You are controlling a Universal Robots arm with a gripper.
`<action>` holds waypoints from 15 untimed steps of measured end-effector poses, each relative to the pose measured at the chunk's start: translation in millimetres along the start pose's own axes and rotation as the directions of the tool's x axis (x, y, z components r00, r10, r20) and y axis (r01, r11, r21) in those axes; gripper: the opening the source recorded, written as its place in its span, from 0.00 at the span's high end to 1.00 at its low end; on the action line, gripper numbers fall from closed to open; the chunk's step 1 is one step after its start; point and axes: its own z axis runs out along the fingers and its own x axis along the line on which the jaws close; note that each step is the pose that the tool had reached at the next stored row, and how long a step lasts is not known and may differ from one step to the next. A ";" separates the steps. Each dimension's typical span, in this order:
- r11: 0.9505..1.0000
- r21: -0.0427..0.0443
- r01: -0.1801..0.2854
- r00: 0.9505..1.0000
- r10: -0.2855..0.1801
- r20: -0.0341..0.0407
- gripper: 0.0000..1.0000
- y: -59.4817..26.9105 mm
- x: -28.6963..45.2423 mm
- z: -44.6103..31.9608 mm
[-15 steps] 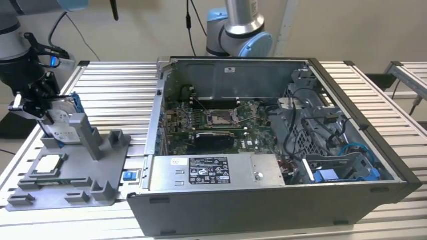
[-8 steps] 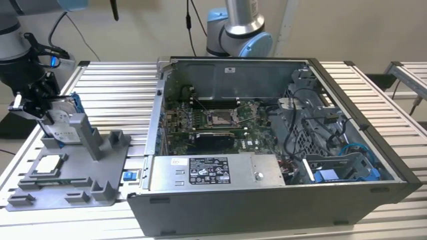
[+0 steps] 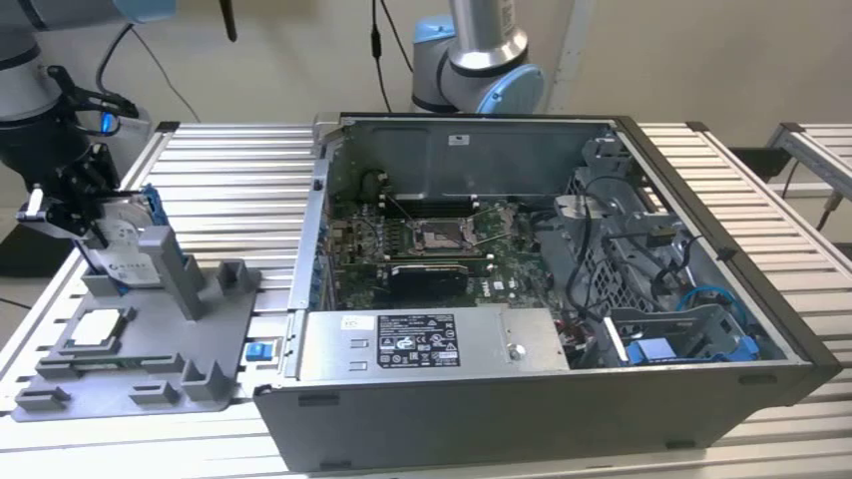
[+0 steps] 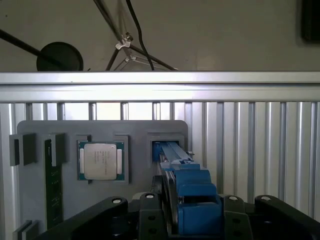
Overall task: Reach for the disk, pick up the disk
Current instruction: 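Pick up the disk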
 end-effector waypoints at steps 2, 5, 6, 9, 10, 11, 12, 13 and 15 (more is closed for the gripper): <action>1.000 0.000 0.000 1.000 0.000 0.000 1.00 0.0 0.0 0.0; 1.000 0.000 0.000 1.000 0.000 0.000 1.00 0.0 0.0 -0.3; 1.000 0.000 0.000 1.000 0.000 0.000 1.00 0.0 -0.1 -0.5; 1.000 0.000 0.000 1.000 0.000 0.000 1.00 0.0 -0.1 -2.0; 1.000 0.000 0.000 1.000 0.000 0.001 1.00 0.1 -0.1 -2.9; 1.000 0.000 0.000 1.000 0.000 0.000 1.00 0.1 -0.2 -4.3; 1.000 0.000 0.000 1.000 0.000 0.000 1.00 0.2 -0.2 -5.8; 1.000 0.000 0.000 1.000 0.000 0.000 1.00 0.2 -0.2 -7.6; 1.000 0.000 0.000 1.000 0.000 0.000 1.00 0.3 -0.3 -11.3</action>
